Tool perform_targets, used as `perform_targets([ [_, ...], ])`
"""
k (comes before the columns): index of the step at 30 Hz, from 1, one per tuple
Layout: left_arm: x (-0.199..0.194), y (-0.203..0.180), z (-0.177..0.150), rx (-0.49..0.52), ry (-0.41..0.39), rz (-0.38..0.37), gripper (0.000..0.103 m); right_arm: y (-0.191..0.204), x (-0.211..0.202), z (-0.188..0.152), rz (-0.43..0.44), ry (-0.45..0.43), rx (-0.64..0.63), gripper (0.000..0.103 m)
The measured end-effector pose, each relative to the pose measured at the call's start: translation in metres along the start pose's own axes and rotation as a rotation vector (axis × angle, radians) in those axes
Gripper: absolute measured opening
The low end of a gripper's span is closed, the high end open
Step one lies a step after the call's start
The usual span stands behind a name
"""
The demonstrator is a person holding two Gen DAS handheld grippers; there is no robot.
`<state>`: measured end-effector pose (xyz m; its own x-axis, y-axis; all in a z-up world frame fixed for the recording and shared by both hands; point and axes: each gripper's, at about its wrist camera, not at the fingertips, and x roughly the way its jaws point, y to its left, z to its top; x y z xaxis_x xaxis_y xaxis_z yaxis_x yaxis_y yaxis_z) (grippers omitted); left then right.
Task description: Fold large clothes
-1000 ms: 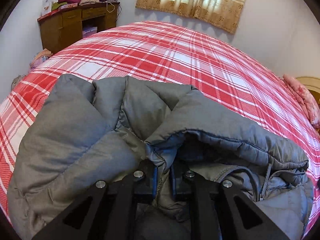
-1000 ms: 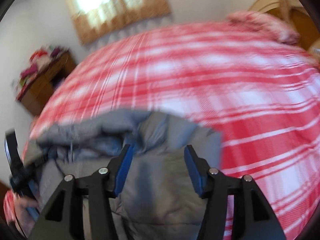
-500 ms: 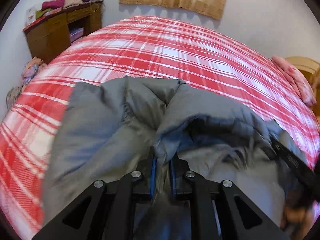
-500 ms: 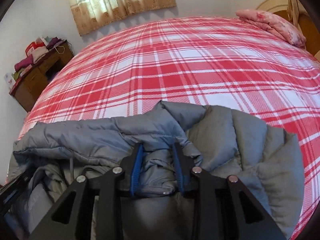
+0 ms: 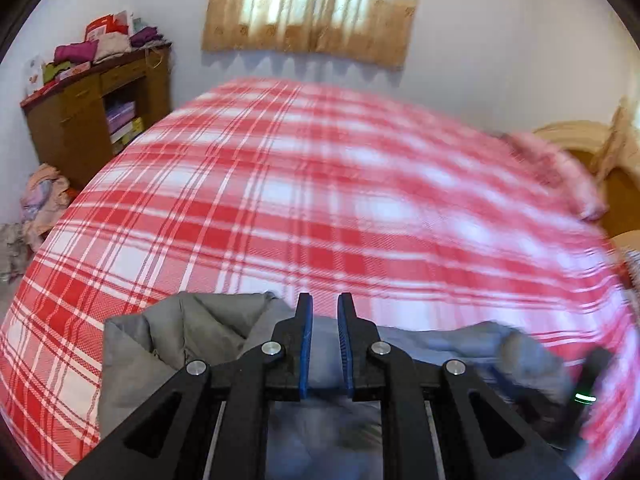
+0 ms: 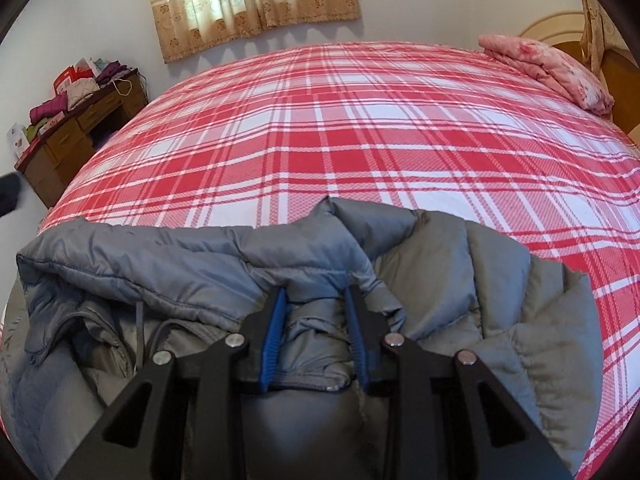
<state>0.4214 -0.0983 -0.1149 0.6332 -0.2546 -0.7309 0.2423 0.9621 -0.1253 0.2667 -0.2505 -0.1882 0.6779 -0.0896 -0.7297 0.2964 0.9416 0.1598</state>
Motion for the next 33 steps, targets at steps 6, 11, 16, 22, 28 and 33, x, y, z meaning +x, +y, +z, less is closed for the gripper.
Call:
perform_targets([
  [6,0.043,0.027,-0.055,0.007,0.077,0.06,0.013,-0.005,0.0,-0.001,0.035,-0.008,0.028,0.033],
  [11,0.049,0.013,-0.066,0.076,0.023,0.133,0.013,-0.002,0.001,0.0,0.017,0.002,0.012,0.033],
  [16,0.054,0.021,-0.063,0.053,0.019,0.11,0.013,0.009,0.004,0.001,-0.04,0.031,-0.06,0.033],
  [22,0.055,0.022,-0.064,0.045,0.009,0.105,0.013,0.011,0.005,-0.001,-0.049,0.039,-0.089,0.033],
  [28,0.054,0.019,-0.065,0.053,0.006,0.116,0.013,0.012,0.007,0.0,-0.059,0.037,-0.095,0.033],
  [33,0.054,0.018,-0.065,0.063,0.004,0.127,0.013,0.014,0.007,-0.001,-0.075,0.03,-0.105,0.034],
])
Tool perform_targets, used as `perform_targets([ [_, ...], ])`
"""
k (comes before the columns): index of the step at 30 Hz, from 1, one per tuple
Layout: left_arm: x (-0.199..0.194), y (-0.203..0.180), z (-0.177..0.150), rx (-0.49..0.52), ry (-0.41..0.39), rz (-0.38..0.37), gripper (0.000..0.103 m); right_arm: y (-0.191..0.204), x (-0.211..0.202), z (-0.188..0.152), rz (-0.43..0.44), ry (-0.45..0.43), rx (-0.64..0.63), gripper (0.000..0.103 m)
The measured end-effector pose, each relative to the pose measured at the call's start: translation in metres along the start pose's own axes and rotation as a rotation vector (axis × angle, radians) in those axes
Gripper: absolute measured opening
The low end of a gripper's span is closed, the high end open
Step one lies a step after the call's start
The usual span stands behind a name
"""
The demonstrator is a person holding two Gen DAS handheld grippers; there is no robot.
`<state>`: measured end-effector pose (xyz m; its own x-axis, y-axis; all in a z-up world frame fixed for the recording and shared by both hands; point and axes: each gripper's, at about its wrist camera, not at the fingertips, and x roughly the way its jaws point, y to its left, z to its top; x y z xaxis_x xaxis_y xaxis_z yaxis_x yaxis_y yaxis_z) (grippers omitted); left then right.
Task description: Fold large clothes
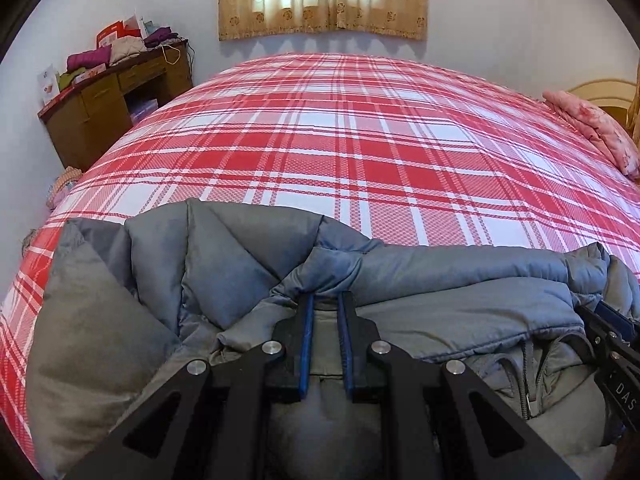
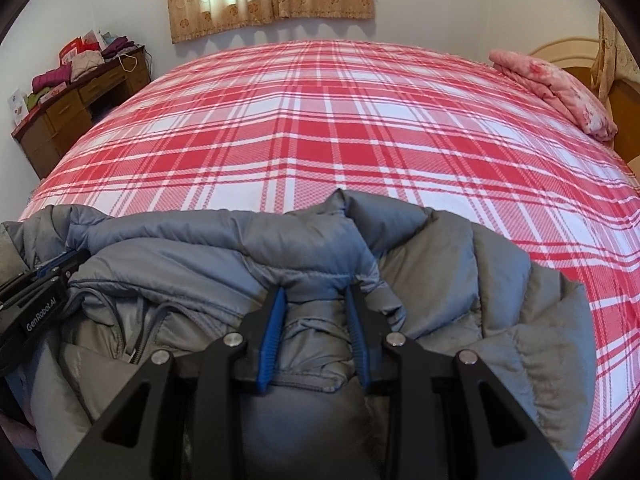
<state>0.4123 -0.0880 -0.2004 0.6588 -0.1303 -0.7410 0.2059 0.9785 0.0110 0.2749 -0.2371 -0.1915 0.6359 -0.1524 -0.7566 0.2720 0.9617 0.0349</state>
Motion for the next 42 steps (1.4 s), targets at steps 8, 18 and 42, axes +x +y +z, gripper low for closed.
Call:
perform_targets([
  [8,-0.028,-0.002,0.001,0.034,-0.001,0.01,0.013,-0.009,-0.02,0.003,0.061,-0.048,0.04,0.037],
  [18,-0.204,0.03,-0.039,0.122,-0.188,-0.094,0.013,-0.063,-0.217,-0.051,0.198,-0.413,0.188,0.05],
  [42,-0.368,0.187,-0.298,0.013,-0.002,-0.02,0.013,-0.137,-0.431,-0.285,0.2,-0.302,0.111,0.064],
])
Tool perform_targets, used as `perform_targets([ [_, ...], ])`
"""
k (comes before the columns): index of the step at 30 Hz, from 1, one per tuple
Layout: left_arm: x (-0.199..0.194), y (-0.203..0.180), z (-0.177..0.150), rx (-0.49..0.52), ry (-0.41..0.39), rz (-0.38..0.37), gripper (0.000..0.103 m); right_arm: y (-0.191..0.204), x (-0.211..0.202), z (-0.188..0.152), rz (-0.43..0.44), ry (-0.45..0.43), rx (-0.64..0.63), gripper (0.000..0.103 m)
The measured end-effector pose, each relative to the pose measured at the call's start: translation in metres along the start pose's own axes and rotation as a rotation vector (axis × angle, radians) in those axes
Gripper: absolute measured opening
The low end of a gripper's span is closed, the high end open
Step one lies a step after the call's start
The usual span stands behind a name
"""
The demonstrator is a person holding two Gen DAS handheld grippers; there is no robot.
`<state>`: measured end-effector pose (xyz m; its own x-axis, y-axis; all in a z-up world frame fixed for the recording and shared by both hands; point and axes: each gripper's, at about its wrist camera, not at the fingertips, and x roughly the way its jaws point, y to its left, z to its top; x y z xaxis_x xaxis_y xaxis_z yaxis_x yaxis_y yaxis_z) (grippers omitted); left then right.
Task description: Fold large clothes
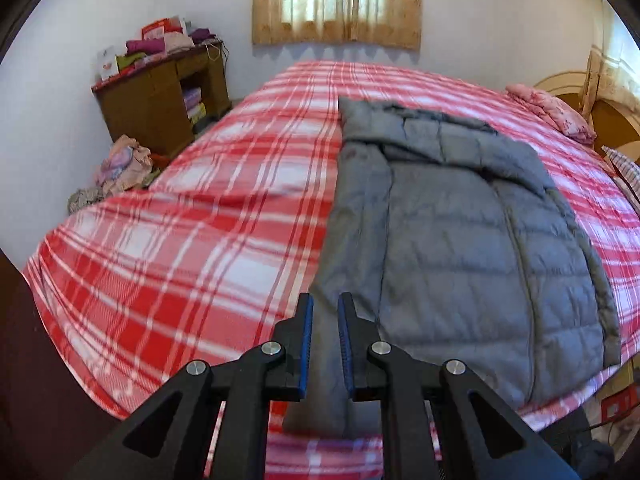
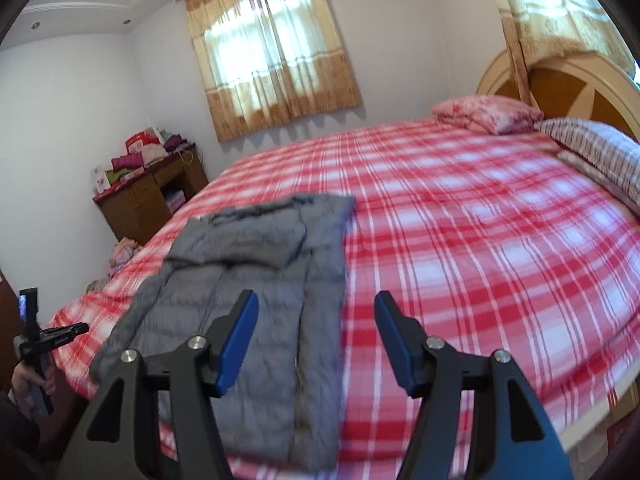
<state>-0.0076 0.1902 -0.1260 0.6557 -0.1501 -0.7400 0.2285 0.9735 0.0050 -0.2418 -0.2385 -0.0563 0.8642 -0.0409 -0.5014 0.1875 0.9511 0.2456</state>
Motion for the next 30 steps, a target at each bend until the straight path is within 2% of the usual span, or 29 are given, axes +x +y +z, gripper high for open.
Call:
perform_targets([
  [4,0.006,0.001,-0.011,0.041,0.004,-0.017,0.013,0.001,-0.003,-0.026,-0.015,0.066,-0.014,0.067],
  [6,0.011,0.005,-0.013,0.012,0.023,-0.055,0.013,-0.003,0.01,-0.042,-0.041,0.101,0.014,0.069],
  [9,0.025,0.016,-0.016,-0.087,0.087,-0.164,0.013,-0.01,0.032,-0.062,-0.033,0.168,0.09,0.069],
  [12,0.031,0.021,-0.024,-0.123,0.103,-0.175,0.014,-0.005,0.05,-0.075,-0.047,0.22,0.065,0.069],
  [13,0.034,0.022,-0.026,-0.133,0.109,-0.174,0.016,-0.003,0.053,-0.078,-0.057,0.231,0.052,0.069],
  [14,0.037,0.024,-0.027,-0.143,0.121,-0.181,0.026,-0.001,0.059,-0.082,-0.069,0.249,0.04,0.07],
  [15,0.039,0.024,-0.028,-0.149,0.13,-0.187,0.041,-0.002,0.063,-0.085,-0.074,0.262,0.043,0.075],
  [17,0.043,0.021,-0.031,-0.131,0.148,-0.194,0.054,-0.005,0.068,-0.092,-0.075,0.28,0.065,0.079],
  [20,0.045,0.02,-0.033,-0.12,0.161,-0.208,0.061,-0.012,0.072,-0.099,-0.067,0.297,0.115,0.079],
  [22,0.046,0.022,-0.034,-0.128,0.173,-0.217,0.062,-0.016,0.078,-0.106,-0.062,0.327,0.136,0.08],
  [30,0.053,0.006,-0.041,-0.054,0.211,-0.183,0.062,-0.006,0.097,-0.118,-0.04,0.418,0.068,0.08],
])
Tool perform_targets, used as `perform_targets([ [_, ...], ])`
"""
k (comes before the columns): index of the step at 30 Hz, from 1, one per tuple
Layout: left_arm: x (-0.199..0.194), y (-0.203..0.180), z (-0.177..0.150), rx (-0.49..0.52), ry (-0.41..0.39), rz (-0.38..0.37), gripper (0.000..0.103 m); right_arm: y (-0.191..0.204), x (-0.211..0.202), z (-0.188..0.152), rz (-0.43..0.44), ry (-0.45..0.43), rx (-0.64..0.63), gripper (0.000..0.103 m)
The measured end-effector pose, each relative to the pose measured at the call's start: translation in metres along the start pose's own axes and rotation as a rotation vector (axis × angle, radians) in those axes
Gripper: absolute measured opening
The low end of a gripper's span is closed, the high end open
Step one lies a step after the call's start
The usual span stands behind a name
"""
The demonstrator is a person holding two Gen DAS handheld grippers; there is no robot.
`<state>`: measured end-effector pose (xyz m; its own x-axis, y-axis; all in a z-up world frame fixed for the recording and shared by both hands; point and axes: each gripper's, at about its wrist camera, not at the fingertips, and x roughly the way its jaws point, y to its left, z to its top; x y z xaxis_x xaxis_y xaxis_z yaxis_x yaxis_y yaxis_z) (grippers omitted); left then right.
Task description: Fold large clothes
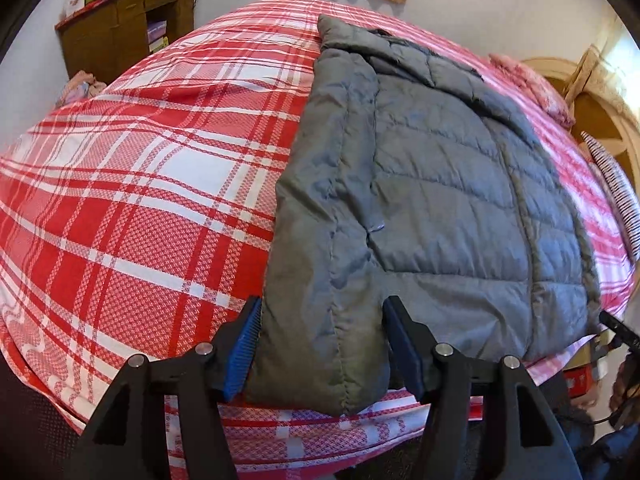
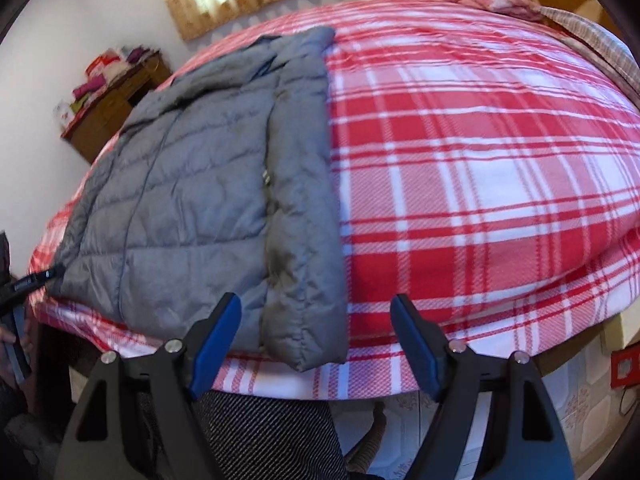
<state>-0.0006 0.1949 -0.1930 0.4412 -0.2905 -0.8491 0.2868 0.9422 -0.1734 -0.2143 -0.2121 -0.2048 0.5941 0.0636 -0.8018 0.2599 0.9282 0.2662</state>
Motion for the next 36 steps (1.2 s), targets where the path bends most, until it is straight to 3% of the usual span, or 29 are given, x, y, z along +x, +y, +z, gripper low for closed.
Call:
perform_targets([
  [3,0.003,-0.001,-0.003,0.012,-0.002,-0.006,0.062,0.0,0.009,0.0,0.008,0.016,0.003,0.079],
  [7,0.003,-0.001,-0.006,0.016,0.0,-0.033,0.06,0.002,0.024,0.0,0.046,0.07,0.013,0.065],
  [10,0.005,0.0,-0.008,0.017,0.008,-0.048,0.05,0.004,0.031,-0.001,0.051,0.082,0.008,0.064],
  [11,0.004,0.0,-0.008,0.019,0.006,-0.053,0.043,0.004,0.033,0.0,0.053,0.087,0.009,0.063],
  [12,0.004,0.0,-0.008,0.014,0.007,-0.073,0.035,0.005,0.035,0.0,0.056,0.094,0.009,0.056],
  [15,0.003,-0.002,-0.01,0.018,0.002,-0.119,0.025,0.006,0.036,0.0,0.08,0.103,-0.003,0.021],
  [16,0.002,-0.003,-0.011,0.025,-0.001,-0.12,0.024,0.007,0.034,0.001,0.083,0.097,-0.013,0.018],
  [20,-0.009,-0.002,-0.012,0.001,-0.033,-0.19,0.017,0.007,0.023,0.003,0.118,0.074,-0.014,0.013],
  [25,-0.043,-0.008,-0.01,0.014,-0.119,-0.275,0.016,0.003,-0.01,0.007,0.193,0.001,-0.018,0.012],
  [36,-0.122,-0.04,-0.009,0.108,-0.252,-0.344,0.016,0.007,-0.093,0.024,0.298,-0.182,-0.03,0.011],
])
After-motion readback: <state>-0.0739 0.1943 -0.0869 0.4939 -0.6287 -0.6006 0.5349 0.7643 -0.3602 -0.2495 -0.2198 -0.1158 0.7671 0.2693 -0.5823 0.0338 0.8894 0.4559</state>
